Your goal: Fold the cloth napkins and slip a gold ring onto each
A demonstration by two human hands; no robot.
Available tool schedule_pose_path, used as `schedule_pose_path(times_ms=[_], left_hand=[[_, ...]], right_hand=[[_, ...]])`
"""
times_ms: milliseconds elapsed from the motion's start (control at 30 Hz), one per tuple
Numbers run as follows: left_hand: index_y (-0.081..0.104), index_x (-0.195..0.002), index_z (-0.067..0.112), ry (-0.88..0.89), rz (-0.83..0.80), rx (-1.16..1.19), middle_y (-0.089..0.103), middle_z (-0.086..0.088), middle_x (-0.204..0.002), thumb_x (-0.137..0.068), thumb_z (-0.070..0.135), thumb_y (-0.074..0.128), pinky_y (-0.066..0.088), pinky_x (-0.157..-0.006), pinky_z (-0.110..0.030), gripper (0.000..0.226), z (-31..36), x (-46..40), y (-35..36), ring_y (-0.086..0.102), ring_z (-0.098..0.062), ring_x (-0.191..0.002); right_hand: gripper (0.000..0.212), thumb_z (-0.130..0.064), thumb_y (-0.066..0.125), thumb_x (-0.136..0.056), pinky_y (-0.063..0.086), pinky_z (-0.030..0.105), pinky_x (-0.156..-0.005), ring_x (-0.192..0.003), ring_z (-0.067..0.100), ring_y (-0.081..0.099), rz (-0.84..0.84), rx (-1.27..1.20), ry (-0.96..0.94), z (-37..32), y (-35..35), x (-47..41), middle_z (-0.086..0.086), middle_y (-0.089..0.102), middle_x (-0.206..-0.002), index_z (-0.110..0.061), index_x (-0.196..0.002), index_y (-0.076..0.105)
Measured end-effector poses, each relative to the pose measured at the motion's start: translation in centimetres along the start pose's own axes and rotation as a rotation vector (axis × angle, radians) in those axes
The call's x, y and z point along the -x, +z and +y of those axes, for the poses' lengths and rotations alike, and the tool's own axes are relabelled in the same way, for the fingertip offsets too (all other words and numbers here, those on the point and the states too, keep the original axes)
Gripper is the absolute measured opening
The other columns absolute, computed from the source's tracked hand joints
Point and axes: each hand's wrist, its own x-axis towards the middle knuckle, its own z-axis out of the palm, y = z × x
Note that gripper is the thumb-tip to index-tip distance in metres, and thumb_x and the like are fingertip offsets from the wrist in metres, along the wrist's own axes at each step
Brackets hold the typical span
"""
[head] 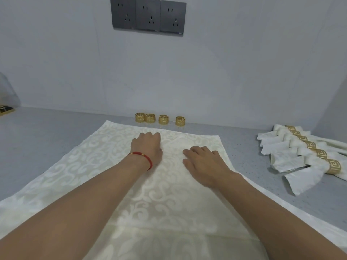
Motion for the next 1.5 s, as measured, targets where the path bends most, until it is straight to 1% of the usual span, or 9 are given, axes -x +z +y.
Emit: schedule_pose_path(times_ms=[67,167,333,533,867,1033,1133,1267,1500], left_hand=[[0.058,-0.118,0.021,0.178,0.098,0.021,0.058,0.0,-0.118,-0.096,0.027,0.043,0.044,-0.091,-0.041,0.028,0.7,0.3,0.8,0.052,-0.024,-0.113],[0.052,-0.096,0.021,0.383,-0.009,0.079,0.05,0.007,-0.103,-0.099,0.029,0.032,0.04,-0.089,-0.039,0.022,1.6,0.7,2.2,0.049,-0.021,-0.112],[0.045,-0.129,0.018,0.344,-0.189,0.113,0.044,0.005,-0.132,-0.103,0.032,0.023,0.027,-0.11,-0.051,0.037,1.1,0.2,3.5,0.036,-0.016,-0.126],[0.043,-0.129,0.018,0.332,-0.203,0.124,0.042,0.003,-0.136,-0.103,0.031,0.022,0.025,-0.11,-0.051,0.036,1.0,-0.1,3.7,0.033,-0.016,-0.127],[0.044,-0.108,0.02,0.298,-0.221,0.146,0.046,-0.002,-0.131,-0.1,0.031,0.025,0.026,-0.109,-0.052,0.023,1.1,-0.6,3.8,0.037,-0.02,-0.124],[0.053,-0.1,0.017,0.297,-0.206,0.174,0.053,0.006,-0.111,-0.096,0.034,0.034,0.036,-0.099,-0.044,0.026,1.1,-1.1,2.9,0.047,-0.021,-0.119],[0.06,-0.109,0.022,0.275,-0.185,0.169,0.057,0.007,-0.117,-0.092,0.037,0.041,0.039,-0.092,-0.043,0.029,1.3,-1.6,2.4,0.05,-0.023,-0.118],[0.062,-0.122,0.03,0.133,-0.157,0.252,0.06,0.007,-0.126,-0.093,0.031,0.045,0.03,-0.099,-0.046,0.034,2.0,-2.8,1.6,0.05,-0.021,-0.12],[0.06,-0.117,0.029,-0.028,-0.048,0.36,0.068,0.005,-0.112,-0.099,0.026,0.04,0.033,-0.095,-0.045,0.027,3.1,-5.0,2.0,0.056,-0.023,-0.108]], right_hand=[[0.039,-0.043,0.03,-0.107,0.039,0.044,-0.093,-0.122,0.026,0.047,-0.019,0.002,0.021,-0.2,0.0,-0.1,-0.002,0.052,-0.135,-0.027,-0.137,0.048],[0.041,-0.045,0.029,-0.107,0.038,0.046,-0.096,-0.126,0.026,0.044,-0.059,-0.009,0.031,-0.1,-0.2,-0.4,-0.002,0.05,-0.139,-0.026,-0.139,0.047],[0.043,-0.048,0.029,-0.107,0.036,0.048,-0.097,-0.129,0.025,0.044,-0.108,-0.023,0.029,0.2,-0.5,-1.1,-0.002,0.05,-0.139,-0.026,-0.138,0.049],[0.042,-0.042,0.035,-0.107,0.038,0.045,-0.099,-0.125,0.028,0.052,-0.023,-0.152,0.182,0.3,-1.3,-3.5,0.005,0.056,-0.133,-0.017,-0.136,0.053],[0.016,-0.025,0.043,-0.104,0.034,0.038,-0.081,-0.106,0.03,0.05,0.011,-0.145,0.325,0.3,-0.5,-8.8,0.006,0.051,-0.104,-0.014,-0.099,0.052],[0.021,-0.023,0.047,-0.102,0.035,0.04,-0.09,-0.121,0.028,0.047,-0.006,-0.191,0.373,0.3,0.7,-10.5,0.006,0.054,-0.122,-0.015,-0.117,0.059],[0.015,-0.016,0.053,-0.096,0.032,0.039,-0.086,-0.117,0.026,0.051,0.073,-0.322,0.435,0.5,1.0,-10.8,0.0,0.062,-0.116,-0.022,-0.105,0.063],[0.02,-0.003,0.058,-0.09,0.052,0.04,-0.082,-0.097,0.026,0.062,0.164,-0.424,0.322,0.8,0.8,-10.1,0.002,0.065,-0.098,-0.021,-0.083,0.062],[0.029,0.006,0.049,-0.086,0.053,0.035,-0.082,-0.095,0.026,0.063,0.168,-0.447,0.217,1.3,1.0,-8.7,0.005,0.066,-0.097,-0.009,-0.093,0.074]])
